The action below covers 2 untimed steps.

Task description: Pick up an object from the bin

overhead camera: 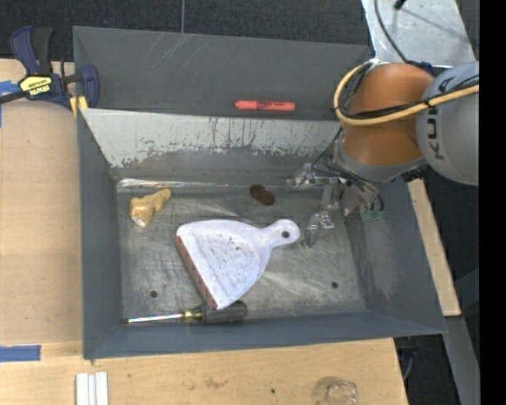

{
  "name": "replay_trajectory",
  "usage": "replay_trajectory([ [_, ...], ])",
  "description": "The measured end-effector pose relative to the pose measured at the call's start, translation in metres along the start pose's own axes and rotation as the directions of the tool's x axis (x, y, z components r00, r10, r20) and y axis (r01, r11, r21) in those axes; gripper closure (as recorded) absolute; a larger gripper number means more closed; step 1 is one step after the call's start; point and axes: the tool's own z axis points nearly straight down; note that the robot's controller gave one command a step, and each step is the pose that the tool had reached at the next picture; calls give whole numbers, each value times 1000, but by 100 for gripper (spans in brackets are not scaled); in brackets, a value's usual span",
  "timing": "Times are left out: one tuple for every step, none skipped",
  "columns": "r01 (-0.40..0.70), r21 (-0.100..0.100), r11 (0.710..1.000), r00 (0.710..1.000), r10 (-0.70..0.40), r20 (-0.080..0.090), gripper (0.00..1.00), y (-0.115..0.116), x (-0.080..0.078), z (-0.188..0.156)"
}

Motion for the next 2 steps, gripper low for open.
replay_trajectory([
  [66,2,998,998,-66,4,0,8,-3,19],
  [64,-3,998,998,-65,-8,0,30,7,24],
])
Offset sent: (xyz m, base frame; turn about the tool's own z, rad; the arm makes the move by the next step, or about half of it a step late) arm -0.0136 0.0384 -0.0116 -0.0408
